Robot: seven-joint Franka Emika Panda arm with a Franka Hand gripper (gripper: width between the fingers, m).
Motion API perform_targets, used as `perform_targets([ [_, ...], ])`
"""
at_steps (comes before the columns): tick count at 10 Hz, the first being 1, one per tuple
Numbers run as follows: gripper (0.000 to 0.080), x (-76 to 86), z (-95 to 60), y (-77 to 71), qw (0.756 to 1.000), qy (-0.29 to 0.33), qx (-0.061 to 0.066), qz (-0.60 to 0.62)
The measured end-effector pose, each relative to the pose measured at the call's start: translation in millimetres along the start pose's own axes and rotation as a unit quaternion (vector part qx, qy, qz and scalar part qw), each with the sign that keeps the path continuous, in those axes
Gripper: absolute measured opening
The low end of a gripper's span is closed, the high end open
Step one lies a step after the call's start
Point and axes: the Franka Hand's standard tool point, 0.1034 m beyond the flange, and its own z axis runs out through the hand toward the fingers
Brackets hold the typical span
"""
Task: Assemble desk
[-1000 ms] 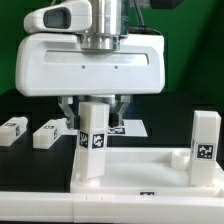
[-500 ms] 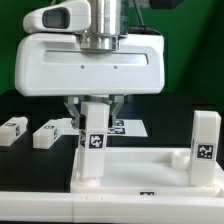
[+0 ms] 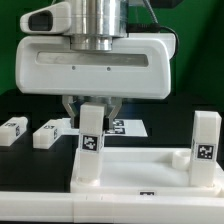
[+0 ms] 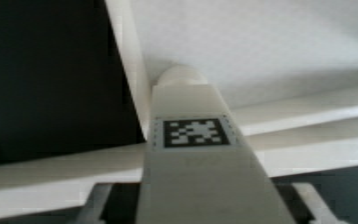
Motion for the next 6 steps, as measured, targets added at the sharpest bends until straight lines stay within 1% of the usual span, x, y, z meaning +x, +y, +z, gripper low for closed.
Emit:
perform_targets([
  [1, 0.0290, 0.3, 0.1, 0.2, 0.999, 0.000, 0.000, 0.032],
  [2, 0.0290, 0.6, 0.4, 0.7, 0.996, 0.000, 0.000, 0.093],
  [5, 0.0290, 1.2, 0.9, 2.1, 0.971, 0.000, -0.002, 0.237],
  [6, 0.0290, 1.5, 0.9, 2.2, 0.969, 0.000, -0.001, 0.245],
])
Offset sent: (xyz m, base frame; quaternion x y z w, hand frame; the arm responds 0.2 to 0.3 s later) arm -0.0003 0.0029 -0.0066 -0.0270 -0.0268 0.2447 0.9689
